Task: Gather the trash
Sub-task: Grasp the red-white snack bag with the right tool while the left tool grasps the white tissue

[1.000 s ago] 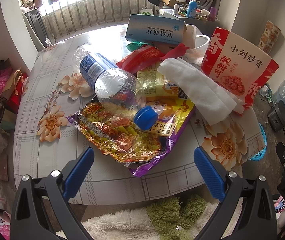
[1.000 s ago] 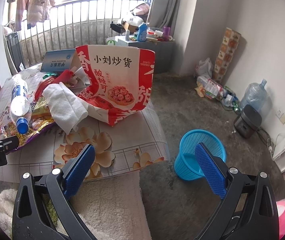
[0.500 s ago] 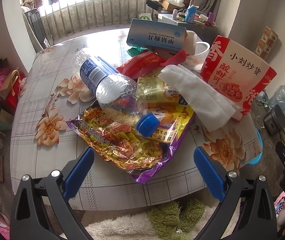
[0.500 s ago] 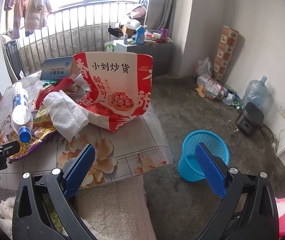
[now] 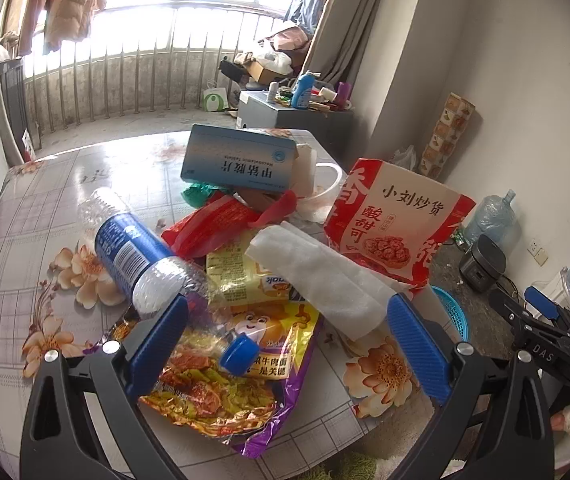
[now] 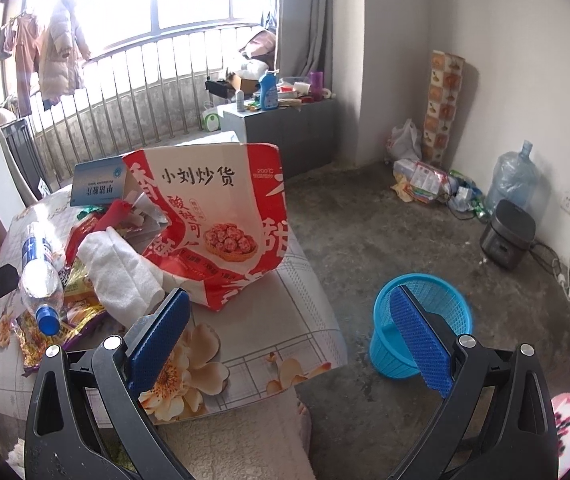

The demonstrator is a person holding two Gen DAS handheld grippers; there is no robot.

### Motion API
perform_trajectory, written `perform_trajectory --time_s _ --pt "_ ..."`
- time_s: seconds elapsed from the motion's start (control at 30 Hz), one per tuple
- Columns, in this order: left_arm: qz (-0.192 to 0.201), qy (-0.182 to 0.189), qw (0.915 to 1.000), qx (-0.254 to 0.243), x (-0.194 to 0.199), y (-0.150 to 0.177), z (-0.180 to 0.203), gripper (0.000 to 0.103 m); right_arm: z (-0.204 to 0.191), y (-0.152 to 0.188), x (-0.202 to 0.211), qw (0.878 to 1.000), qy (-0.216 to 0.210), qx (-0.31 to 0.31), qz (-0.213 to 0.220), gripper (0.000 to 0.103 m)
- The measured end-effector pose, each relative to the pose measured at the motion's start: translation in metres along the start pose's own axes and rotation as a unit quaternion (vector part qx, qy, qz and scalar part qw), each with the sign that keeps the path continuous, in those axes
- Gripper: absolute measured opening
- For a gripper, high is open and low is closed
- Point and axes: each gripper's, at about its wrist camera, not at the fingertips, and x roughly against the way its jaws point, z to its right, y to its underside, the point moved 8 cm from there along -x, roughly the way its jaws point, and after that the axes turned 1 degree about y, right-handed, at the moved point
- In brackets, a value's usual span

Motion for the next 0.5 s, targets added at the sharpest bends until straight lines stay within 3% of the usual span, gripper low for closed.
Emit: perform_trajectory --time_s 0.1,0.23,0.33,0.5 --pt "-0.015 0.031 0.9994 -0.003 -0.015 -0.010 0.012 0.097 0.011 -0.008 -0.014 1.000 -0.009 -0.021 -0.002 0.095" --pt "-0.047 0.056 0.9973 -0.007 -0.043 -0.017 0.026 0.087 0.020 -0.015 -0.037 0.998 -0.039 -0.050 -0.010 0.094" --pt "-0.079 0.083 0.9934 0.012 -0.065 -0.016 0.033 0.079 0.024 -0.018 -0.059 0.995 -0.065 -0.072 -0.026 0.086" --pt "-0.102 0.084 0.9911 0.015 -0.091 -0.017 0.036 0.074 0.020 -0.026 -0.085 0.987 -0.124 -0.091 -0.039 0.078"
